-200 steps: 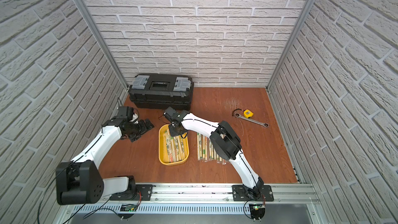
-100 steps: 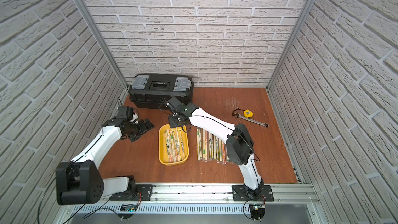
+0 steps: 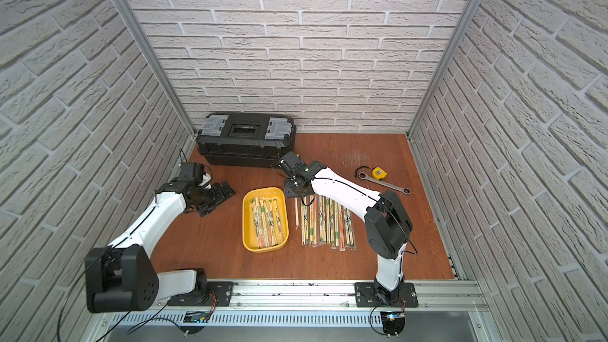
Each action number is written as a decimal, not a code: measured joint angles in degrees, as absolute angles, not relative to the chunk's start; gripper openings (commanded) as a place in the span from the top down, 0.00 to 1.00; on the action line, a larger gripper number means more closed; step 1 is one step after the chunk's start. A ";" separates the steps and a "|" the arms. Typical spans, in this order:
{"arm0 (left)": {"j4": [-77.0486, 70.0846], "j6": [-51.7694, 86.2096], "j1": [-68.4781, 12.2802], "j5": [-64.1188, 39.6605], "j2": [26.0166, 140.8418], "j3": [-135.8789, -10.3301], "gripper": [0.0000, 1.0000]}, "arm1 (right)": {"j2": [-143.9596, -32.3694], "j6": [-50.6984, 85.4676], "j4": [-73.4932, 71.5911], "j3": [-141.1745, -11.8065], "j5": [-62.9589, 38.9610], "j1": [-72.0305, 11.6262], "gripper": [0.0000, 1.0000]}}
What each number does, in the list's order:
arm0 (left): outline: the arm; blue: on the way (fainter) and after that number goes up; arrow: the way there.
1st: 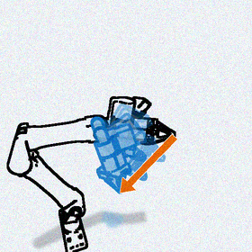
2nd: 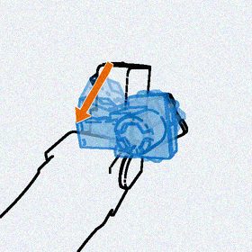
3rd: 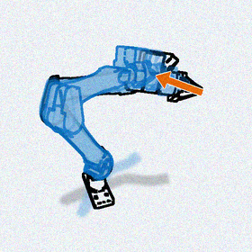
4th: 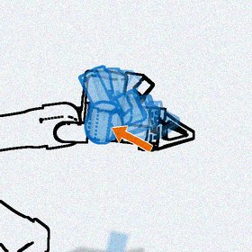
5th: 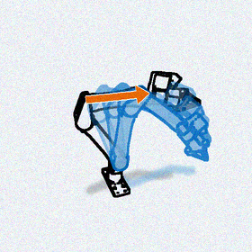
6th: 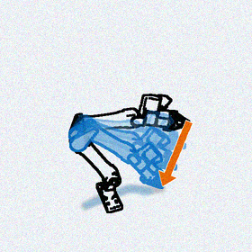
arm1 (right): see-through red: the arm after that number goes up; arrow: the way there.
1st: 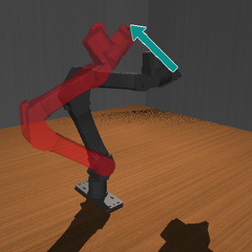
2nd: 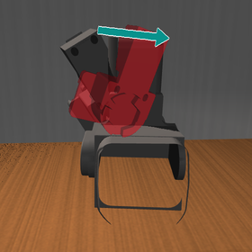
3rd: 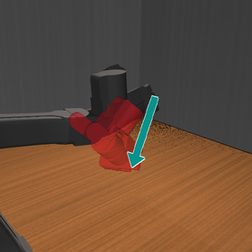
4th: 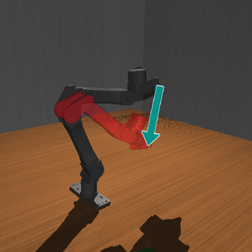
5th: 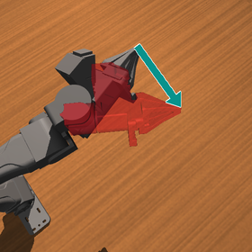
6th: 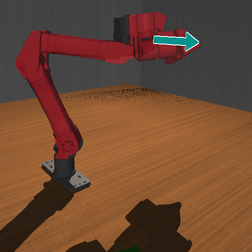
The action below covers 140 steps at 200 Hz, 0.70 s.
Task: Take the paired disposable chopsticks out of the storage box
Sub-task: Place the paired disposable chopsticks at the center of the board.
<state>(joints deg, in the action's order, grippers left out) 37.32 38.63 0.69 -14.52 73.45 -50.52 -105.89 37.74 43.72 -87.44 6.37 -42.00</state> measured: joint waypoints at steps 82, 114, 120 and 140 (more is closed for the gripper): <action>37.32 38.63 0.67 -14.66 73.08 -50.52 0.02 | -111.70 39.79 42.50 -85.97 5.76 -44.12 0.93; 37.32 38.65 0.67 -14.68 72.66 -50.50 0.02 | -113.16 40.10 42.41 -85.49 5.93 -44.16 0.92; 37.32 38.65 0.67 -14.68 72.64 -50.50 0.02 | -113.38 40.12 42.44 -85.45 6.02 -44.16 0.92; 37.32 38.65 0.67 -14.68 72.64 -50.50 0.02 | -114.21 40.12 42.28 -85.36 6.61 -44.16 0.92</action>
